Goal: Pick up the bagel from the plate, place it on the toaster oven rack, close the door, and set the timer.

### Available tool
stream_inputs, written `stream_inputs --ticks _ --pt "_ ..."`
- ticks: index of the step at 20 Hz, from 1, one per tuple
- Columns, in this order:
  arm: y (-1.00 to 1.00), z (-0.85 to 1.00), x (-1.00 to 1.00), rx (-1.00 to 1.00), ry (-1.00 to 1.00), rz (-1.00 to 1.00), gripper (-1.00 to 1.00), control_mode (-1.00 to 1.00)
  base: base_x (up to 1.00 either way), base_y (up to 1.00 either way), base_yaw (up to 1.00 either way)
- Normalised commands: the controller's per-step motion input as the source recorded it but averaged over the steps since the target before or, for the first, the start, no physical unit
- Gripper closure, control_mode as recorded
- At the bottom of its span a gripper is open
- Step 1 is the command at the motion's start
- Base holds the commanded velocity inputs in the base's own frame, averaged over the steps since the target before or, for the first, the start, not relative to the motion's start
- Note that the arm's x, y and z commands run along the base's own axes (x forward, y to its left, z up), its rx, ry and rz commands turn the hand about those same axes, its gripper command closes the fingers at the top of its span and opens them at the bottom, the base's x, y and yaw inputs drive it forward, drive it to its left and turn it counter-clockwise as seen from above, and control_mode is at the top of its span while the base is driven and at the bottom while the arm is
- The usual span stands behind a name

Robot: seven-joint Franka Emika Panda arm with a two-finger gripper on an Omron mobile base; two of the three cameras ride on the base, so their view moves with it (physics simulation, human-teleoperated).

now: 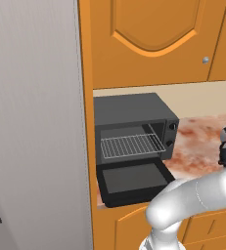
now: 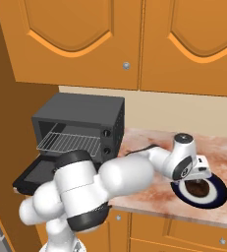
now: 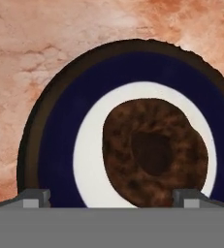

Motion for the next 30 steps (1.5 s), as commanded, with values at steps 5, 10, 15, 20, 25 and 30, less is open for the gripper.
stream_inputs --ticks 5,10,15,20,25,30 --pt "-0.01 -0.18 0.02 0.00 0.02 0.05 -1.00 -1.00 0.00 0.00 0.00" --pt "0.00 -0.29 0.00 0.00 0.03 0.04 -1.00 -1.00 0.00 0.00 0.00" --pt "0.00 -0.19 0.00 0.00 0.00 0.04 -1.00 -1.00 0.00 0.00 0.00" --pt "0.00 -0.06 0.01 0.00 0.00 0.06 -1.00 -1.00 0.00 0.00 0.00" --pt "0.00 -0.12 0.00 0.00 0.02 0.08 -1.00 -1.00 0.00 0.00 0.00" --pt "0.00 -0.24 0.00 0.00 0.11 0.09 1.00 -1.00 0.00 0.00 0.00"
